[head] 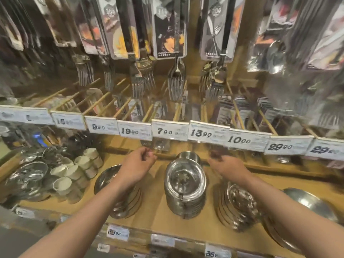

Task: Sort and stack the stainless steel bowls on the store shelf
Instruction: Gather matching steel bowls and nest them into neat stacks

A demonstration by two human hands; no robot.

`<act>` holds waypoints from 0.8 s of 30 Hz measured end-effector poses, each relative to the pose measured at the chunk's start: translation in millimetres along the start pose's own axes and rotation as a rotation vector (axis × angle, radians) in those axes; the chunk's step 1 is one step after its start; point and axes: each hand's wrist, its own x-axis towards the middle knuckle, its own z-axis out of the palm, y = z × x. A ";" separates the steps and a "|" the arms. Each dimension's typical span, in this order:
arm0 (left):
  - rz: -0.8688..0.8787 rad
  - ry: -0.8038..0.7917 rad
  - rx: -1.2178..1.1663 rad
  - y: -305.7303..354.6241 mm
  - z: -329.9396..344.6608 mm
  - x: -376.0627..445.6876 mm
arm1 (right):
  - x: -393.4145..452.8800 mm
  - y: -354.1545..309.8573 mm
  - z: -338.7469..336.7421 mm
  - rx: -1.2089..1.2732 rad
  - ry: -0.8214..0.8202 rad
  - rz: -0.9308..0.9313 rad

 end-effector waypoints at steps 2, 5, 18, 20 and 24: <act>0.003 -0.022 0.107 -3.5 11.3 26.6 | 29.1 8.0 3.0 -0.063 -0.143 0.074; 0.060 -0.044 0.107 -11.7 31.9 55.7 | 67.9 18.9 10.8 -0.037 -0.206 0.084; 0.163 -0.115 0.073 -25.5 69.8 83.6 | 136.5 51.7 59.1 -0.152 -0.184 0.067; 0.153 -0.104 0.069 -29.2 71.6 84.6 | 141.6 56.3 65.4 -0.158 -0.163 0.095; 0.117 -0.102 0.065 -37.9 75.7 83.0 | 147.1 59.0 73.0 -0.139 -0.136 0.112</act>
